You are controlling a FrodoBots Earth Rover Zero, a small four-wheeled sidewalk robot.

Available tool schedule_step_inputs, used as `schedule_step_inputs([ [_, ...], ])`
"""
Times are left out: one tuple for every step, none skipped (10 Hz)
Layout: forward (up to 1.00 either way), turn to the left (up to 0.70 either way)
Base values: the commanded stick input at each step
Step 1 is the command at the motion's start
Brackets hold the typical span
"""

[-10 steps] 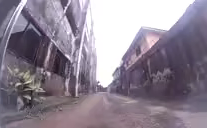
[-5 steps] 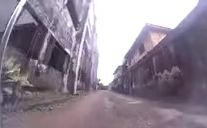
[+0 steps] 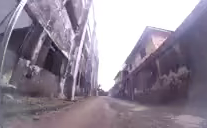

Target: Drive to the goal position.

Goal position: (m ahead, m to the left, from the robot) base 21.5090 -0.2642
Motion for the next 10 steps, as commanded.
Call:
schedule_step_inputs([
  [1.0, 0.0],
  [1.0, 0.0],
  [1.0, 0.0],
  [1.0, 0.0],
  [1.0, 0.0],
  [1.0, 0.0],
  [1.0, 0.0],
  [1.0, 0.0],
  [1.0, 0.0],
  [1.0, 0.0],
])
